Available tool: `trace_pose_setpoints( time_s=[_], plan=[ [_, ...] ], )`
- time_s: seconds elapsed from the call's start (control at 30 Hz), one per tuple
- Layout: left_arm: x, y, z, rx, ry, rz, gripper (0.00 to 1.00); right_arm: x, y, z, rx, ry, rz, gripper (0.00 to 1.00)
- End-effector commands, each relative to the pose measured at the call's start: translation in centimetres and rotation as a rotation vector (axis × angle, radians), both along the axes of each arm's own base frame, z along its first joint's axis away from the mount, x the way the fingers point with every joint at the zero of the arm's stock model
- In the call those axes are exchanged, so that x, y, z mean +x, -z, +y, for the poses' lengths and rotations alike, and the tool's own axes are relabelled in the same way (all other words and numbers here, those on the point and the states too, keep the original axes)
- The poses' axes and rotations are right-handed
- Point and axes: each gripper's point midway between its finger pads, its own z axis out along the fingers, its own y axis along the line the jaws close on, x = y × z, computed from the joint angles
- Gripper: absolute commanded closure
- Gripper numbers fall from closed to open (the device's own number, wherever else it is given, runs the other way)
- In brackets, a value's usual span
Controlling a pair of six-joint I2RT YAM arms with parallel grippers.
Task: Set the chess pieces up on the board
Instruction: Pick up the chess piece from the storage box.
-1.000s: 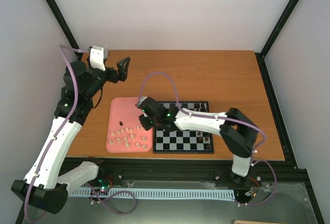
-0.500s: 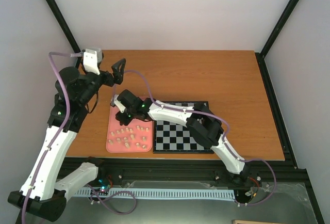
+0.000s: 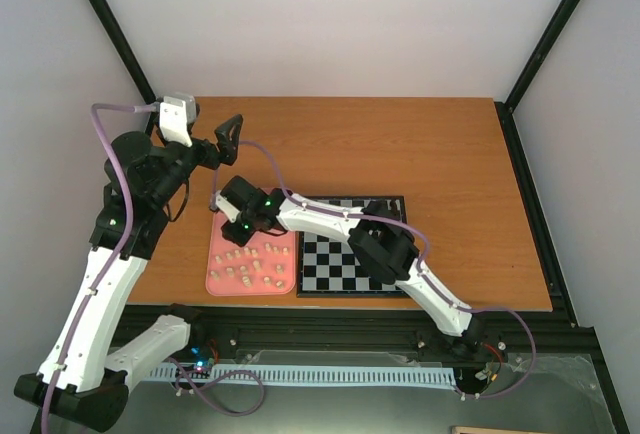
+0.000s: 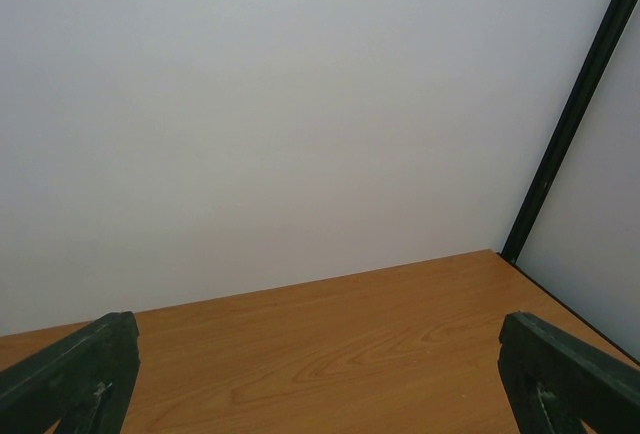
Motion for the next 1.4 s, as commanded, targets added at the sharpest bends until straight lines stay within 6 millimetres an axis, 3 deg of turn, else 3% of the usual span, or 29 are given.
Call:
trace_pose_setpoints(
  time_s=[0.0,0.53,0.93,1.13,1.3,1.37],
  plan=[
    [-0.1,-0.5,0.1,0.01,-0.01,-0.02,0.0,0.2,1.0,-0.4,-0.045,0.003,0.003,0.67],
    [0.5,-0.1,0.1,0.017,-0.018,-0.01,0.0,0.4,1.8,-0.8,-0.087,0.011,0.006,0.76],
    [0.3,-0.1,0.2,0.017,-0.021,-0.014,0.0,0.9,1.4,-0.8,-0.074,0.025,-0.003,0.95],
    [0.2,-0.3,0.3,0.016,-0.025,-0.02,0.0,2.4,-2.9,-1.6,0.016,0.077,-0.119,0.96],
    [0.3,-0.3,0.3,0.018,-0.027,-0.019,0.0,4.2,-7.9,-3.9,0.077,0.166,-0.227,0.96],
    [0.4,-0.2,0.3,0.019,-0.026,-0.017,0.0,4.6,-9.0,-5.3,0.077,0.202,-0.262,0.96]
  ],
)
